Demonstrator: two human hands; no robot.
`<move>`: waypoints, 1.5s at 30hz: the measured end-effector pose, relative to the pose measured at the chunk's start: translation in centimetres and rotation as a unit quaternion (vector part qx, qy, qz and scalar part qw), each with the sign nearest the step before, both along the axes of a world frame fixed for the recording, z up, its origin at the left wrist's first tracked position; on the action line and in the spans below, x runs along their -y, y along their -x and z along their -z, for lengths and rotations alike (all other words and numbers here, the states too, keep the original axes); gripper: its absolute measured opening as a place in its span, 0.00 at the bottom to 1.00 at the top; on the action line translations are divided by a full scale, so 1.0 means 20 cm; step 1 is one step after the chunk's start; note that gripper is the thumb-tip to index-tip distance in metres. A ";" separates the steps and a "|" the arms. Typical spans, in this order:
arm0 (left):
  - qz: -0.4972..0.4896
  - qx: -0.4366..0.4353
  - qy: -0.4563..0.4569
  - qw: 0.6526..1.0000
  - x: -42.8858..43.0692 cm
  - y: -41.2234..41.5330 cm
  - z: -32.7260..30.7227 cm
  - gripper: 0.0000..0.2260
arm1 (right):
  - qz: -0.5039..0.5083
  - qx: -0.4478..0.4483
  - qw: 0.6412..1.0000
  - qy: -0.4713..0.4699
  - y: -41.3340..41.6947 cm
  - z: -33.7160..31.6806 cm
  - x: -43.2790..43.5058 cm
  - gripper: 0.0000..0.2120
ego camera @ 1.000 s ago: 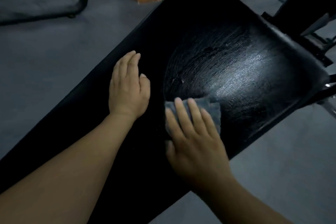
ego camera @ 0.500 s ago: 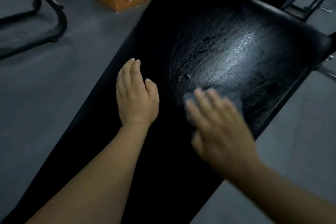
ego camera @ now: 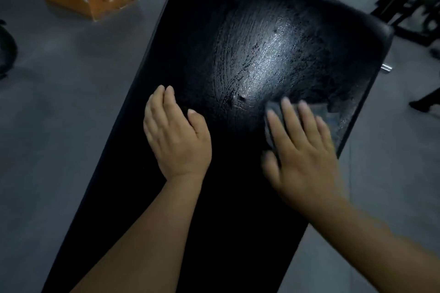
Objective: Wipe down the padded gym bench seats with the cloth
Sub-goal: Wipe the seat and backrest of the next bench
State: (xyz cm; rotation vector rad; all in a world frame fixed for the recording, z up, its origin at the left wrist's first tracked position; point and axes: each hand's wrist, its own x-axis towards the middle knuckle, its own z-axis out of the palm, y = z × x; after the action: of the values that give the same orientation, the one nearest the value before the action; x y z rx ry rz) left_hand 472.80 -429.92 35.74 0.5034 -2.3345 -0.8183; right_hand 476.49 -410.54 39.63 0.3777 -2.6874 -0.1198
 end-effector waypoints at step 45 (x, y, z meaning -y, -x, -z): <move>0.228 0.025 0.180 0.957 0.56 -0.12 0.15 0.26 | -0.139 0.032 0.986 -0.091 0.31 -0.06 0.44 0.31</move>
State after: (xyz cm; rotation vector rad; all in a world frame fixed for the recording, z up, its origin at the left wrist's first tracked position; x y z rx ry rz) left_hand 475.13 -441.04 32.84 -0.1808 -2.6076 -0.5542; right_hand 470.22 -419.43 40.79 0.8216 -2.6615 -0.2740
